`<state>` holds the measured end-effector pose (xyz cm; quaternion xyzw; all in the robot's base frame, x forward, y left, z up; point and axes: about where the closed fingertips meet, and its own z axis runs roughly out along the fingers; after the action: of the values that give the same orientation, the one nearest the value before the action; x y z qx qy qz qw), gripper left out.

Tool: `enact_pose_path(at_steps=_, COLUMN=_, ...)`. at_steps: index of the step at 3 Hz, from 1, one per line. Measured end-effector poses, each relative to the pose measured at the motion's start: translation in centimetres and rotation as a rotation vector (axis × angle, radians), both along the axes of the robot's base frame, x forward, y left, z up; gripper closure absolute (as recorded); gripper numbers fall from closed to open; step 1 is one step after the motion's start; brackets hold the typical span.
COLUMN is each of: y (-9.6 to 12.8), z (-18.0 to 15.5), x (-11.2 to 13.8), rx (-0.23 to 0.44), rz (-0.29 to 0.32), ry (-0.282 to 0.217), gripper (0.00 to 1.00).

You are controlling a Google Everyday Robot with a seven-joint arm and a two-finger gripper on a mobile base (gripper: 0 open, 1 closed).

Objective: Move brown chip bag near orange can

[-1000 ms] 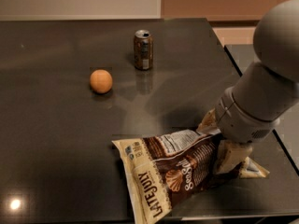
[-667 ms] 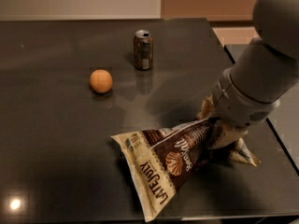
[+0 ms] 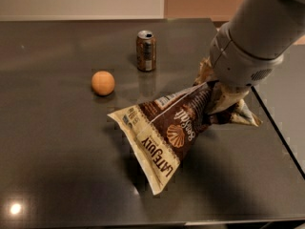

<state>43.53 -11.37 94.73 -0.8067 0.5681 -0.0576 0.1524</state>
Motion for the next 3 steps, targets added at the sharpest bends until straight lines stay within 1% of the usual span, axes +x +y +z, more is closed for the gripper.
enact_pose_path(at_steps=1, y=-0.1, z=1.8, x=4.3, rx=-0.041, rz=0.099, ry=-0.061, gripper=1.0)
enact_pose_path(at_steps=2, y=-0.6, z=2.7, x=9.3, rx=-0.059, rz=0.179, ry=-0.094, gripper=1.0)
enact_pose_path(at_steps=3, y=-1.2, z=2.8, x=13.9, rx=-0.05, rz=0.234, ry=-0.109, gripper=1.0)
